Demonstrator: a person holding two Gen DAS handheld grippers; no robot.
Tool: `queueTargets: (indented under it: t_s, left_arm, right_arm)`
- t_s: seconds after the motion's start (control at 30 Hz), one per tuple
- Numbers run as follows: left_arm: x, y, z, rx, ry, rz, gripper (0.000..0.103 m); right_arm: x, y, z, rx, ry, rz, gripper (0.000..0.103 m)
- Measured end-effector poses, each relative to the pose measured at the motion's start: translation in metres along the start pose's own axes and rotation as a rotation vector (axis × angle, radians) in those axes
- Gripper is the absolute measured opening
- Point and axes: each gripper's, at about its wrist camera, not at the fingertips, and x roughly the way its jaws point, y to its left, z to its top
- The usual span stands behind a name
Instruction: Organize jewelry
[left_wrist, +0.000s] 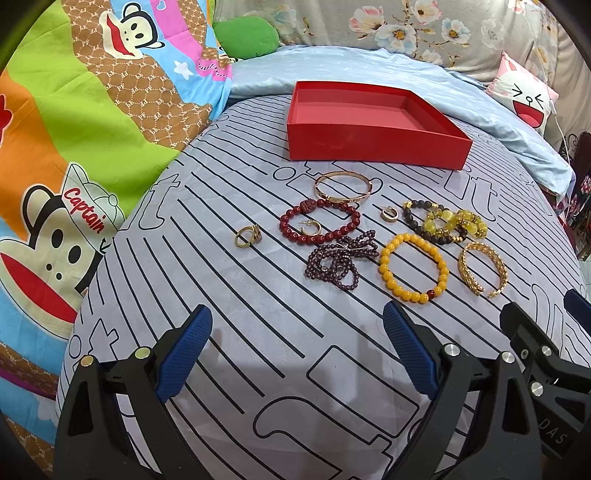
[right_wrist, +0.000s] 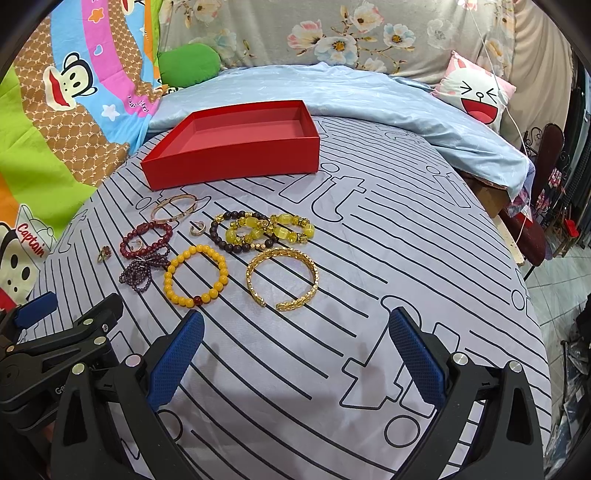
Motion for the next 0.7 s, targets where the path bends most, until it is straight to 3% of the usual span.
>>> queueTargets:
  t_s: [0.7]
  left_arm:
    - [-0.0002,0.0005,0.0009,0.0,-0.002,0.0,0.089]
  right_arm:
    - [-0.0006,0.0004,0.001,0.001,-0.002,0.001,0.097]
